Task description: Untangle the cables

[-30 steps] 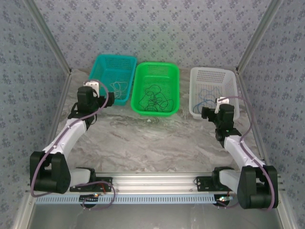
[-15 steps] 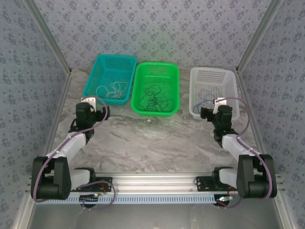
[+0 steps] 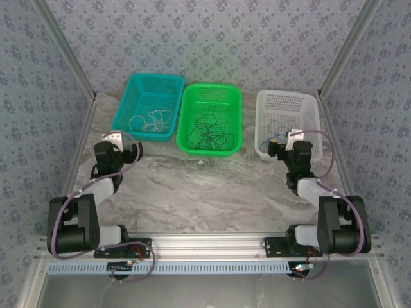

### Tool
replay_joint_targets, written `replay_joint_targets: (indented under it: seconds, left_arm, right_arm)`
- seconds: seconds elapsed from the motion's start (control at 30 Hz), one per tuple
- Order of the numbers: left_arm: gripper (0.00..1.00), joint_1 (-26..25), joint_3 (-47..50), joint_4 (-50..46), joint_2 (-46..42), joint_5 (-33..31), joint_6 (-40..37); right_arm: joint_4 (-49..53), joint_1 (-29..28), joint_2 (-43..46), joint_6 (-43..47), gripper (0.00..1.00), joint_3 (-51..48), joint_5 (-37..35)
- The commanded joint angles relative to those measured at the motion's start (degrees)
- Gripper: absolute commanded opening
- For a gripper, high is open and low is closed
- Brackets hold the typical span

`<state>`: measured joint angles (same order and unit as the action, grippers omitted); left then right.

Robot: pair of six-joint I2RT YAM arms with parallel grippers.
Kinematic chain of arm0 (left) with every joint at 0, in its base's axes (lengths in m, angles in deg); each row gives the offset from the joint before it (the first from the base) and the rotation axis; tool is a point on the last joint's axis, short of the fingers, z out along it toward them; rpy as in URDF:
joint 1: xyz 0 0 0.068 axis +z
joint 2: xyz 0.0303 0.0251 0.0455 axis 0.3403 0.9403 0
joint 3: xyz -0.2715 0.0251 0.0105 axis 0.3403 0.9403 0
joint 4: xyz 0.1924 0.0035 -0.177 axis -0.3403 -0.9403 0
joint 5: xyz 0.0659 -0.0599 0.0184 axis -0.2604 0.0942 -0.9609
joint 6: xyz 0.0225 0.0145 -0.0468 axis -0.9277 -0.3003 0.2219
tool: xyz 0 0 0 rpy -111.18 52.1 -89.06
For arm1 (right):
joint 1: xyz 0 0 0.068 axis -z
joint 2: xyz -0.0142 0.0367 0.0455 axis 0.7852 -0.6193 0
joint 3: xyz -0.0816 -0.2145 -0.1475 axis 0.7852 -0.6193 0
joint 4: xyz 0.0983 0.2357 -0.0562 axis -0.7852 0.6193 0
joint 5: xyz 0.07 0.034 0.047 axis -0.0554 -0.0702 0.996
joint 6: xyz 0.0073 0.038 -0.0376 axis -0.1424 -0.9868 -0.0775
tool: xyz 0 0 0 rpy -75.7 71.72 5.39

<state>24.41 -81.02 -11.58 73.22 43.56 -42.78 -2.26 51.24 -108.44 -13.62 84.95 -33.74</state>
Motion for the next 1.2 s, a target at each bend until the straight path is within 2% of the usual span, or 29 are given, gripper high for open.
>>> replay_joint_targets:
  seconds: [0.0,0.27,0.63,0.9,1.17]
  left_arm:
    - [0.99,0.5,1.8,8.5,2.4,1.8,-0.6]
    - [0.99,0.6,1.9,14.2,8.7,2.5,-1.1]
    - [0.99,0.6,3.4,20.7,12.7,2.9,-1.0]
    - [0.99,0.4,2.7,18.6,12.3,3.2,-1.5]
    - [0.99,-2.5,1.4,16.0,12.3,-5.4,-1.7]
  right_arm:
    - [-1.7,0.4,-2.0,1.8,1.0,-1.3,-0.1]
    - [-7.6,0.4,-5.3,1.8,1.0,-2.7,0.6]
    - [-16.6,0.1,-12.6,1.7,1.0,-4.1,-0.2]
    - [-12.7,2.3,-12.8,0.0,1.0,-2.0,3.0]
    - [-12.6,2.4,-12.8,-0.1,1.0,-1.9,3.3]
